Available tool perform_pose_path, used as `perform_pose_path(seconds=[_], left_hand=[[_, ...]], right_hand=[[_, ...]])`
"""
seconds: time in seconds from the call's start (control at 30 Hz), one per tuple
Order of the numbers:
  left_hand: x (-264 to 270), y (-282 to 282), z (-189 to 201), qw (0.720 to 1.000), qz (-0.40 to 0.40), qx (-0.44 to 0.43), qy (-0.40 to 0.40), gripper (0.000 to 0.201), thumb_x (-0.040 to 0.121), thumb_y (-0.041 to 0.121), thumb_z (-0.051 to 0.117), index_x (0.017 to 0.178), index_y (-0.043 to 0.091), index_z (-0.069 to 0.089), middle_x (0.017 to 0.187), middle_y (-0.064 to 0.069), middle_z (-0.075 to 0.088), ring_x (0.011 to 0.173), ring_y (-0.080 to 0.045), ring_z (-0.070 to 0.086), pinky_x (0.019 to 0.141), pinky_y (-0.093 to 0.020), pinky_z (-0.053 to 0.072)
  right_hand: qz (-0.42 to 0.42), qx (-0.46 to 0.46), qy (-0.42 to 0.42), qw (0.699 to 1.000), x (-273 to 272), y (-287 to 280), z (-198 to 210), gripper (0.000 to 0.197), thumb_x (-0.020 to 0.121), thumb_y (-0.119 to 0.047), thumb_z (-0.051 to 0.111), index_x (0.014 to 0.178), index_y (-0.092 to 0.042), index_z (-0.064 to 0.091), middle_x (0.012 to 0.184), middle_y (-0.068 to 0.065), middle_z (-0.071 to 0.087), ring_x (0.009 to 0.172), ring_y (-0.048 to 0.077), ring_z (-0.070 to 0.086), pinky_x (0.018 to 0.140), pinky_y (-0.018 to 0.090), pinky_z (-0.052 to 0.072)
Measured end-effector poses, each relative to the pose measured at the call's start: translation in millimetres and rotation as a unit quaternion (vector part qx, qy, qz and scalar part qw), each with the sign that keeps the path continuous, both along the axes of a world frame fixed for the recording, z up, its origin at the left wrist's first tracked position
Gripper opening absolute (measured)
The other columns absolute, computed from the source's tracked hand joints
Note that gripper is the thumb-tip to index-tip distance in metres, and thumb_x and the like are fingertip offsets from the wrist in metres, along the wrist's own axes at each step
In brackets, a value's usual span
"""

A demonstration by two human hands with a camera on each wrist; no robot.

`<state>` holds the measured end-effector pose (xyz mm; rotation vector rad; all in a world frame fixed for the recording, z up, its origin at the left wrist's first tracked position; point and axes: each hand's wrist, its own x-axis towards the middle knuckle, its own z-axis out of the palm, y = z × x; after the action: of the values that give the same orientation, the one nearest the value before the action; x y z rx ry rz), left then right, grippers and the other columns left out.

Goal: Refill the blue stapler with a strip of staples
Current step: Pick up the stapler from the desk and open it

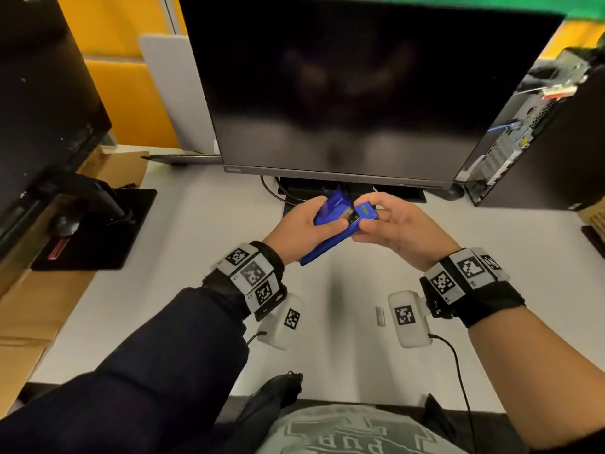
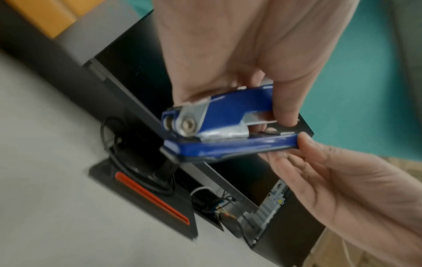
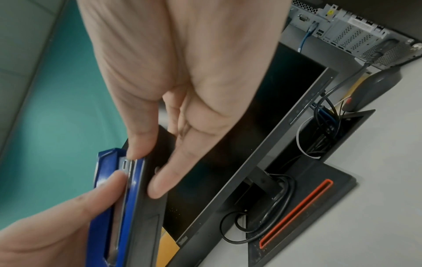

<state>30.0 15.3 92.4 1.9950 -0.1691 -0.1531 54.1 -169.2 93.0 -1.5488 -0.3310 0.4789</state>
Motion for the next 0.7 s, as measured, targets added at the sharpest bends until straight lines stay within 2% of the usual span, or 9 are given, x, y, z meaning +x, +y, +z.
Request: perform_pose_path(seconds=[0.07, 0.13, 0.23, 0.33, 0.47, 0.57, 0.63, 0.7], left_hand=[[1.7, -1.8, 5.3, 0.999, 0.006, 0.032, -0.033, 0.025, 0.087, 0.029, 0.057, 0.069, 0.03, 0.04, 0.068, 0.011, 0.048, 0.059, -0.005, 0.046, 0.049, -0.005, 0.038], [1.3, -4.5, 8.5, 0.997, 0.007, 0.051, -0.05, 0.024, 0.087, 0.027, 0.057, 0.07, 0.03, 0.041, 0.067, 0.013, 0.047, 0.059, -0.004, 0.045, 0.05, -0.002, 0.037], [-2.1, -8.1, 9.0, 0.997, 0.011, 0.048, -0.053, 0.01, 0.086, 0.026, 0.058, 0.086, 0.022, 0.049, 0.07, 0.013, 0.049, 0.062, -0.005, 0.048, 0.052, -0.008, 0.038], [-8.5, -11.0, 7.1, 0.998, 0.014, 0.029, -0.054, 0.014, 0.086, 0.026, 0.059, 0.098, 0.022, 0.051, 0.079, 0.011, 0.052, 0.068, -0.005, 0.05, 0.057, -0.007, 0.042], [-15.0, -8.8, 5.7, 0.998, 0.021, 0.007, -0.061, 0.023, 0.087, 0.023, 0.057, 0.108, 0.015, 0.053, 0.099, -0.003, 0.055, 0.076, -0.007, 0.051, 0.065, -0.014, 0.041], [-21.0, -5.1, 4.6, 0.996, 0.046, -0.026, -0.078, 0.016, 0.086, 0.022, 0.059, 0.101, 0.023, 0.052, 0.096, 0.004, 0.055, 0.078, -0.006, 0.051, 0.062, -0.008, 0.045], [-26.0, -5.7, 4.2, 0.989, 0.08, -0.031, -0.119, 0.013, 0.085, 0.021, 0.06, 0.092, 0.028, 0.051, 0.088, 0.009, 0.053, 0.075, -0.002, 0.05, 0.063, -0.003, 0.041], [-30.1, -5.1, 3.6, 0.979, 0.111, -0.025, -0.168, 0.014, 0.084, 0.02, 0.061, 0.092, 0.028, 0.053, 0.085, 0.012, 0.051, 0.074, 0.004, 0.05, 0.065, -0.003, 0.039]], right_hand=[[-0.013, 0.016, 0.013, 1.0, -0.3, 0.3, -1.0, 0.033, 0.087, -0.003, 0.053, 0.119, -0.001, 0.047, 0.105, 0.02, 0.061, 0.091, 0.026, 0.064, 0.079, 0.026, 0.058], [-0.024, 0.018, 0.02, 0.999, -0.2, 1.0, 0.0, 0.033, 0.088, -0.008, 0.054, 0.12, -0.003, 0.049, 0.108, 0.02, 0.062, 0.091, 0.024, 0.066, 0.08, 0.027, 0.058], [-0.014, 0.019, 0.014, 1.0, -0.3, 1.0, 1.7, 0.031, 0.089, -0.012, 0.053, 0.119, -0.004, 0.05, 0.11, 0.022, 0.062, 0.094, 0.025, 0.065, 0.086, 0.032, 0.057], [0.0, 0.014, 0.005, 1.0, -2.5, 1.3, 8.5, 0.031, 0.09, -0.012, 0.052, 0.119, -0.005, 0.05, 0.111, 0.024, 0.061, 0.095, 0.029, 0.064, 0.087, 0.034, 0.056], [-0.009, -0.008, -0.023, 1.0, -10.0, 6.9, 19.4, 0.028, 0.09, -0.014, 0.052, 0.118, -0.009, 0.053, 0.105, 0.019, 0.064, 0.091, 0.027, 0.066, 0.081, 0.03, 0.059], [-0.034, -0.018, -0.043, 0.998, -12.4, 13.4, 21.3, 0.025, 0.091, -0.014, 0.051, 0.116, -0.011, 0.055, 0.103, 0.017, 0.065, 0.088, 0.026, 0.067, 0.081, 0.032, 0.059], [-0.056, -0.01, -0.039, 0.998, -12.9, 17.1, 20.9, 0.024, 0.092, -0.014, 0.049, 0.115, -0.012, 0.056, 0.105, 0.02, 0.065, 0.087, 0.027, 0.068, 0.081, 0.034, 0.059], [-0.065, 0.002, -0.03, 0.997, -12.1, 19.9, 21.4, 0.024, 0.092, -0.015, 0.049, 0.114, -0.012, 0.057, 0.106, 0.02, 0.066, 0.086, 0.025, 0.069, 0.081, 0.034, 0.059]])
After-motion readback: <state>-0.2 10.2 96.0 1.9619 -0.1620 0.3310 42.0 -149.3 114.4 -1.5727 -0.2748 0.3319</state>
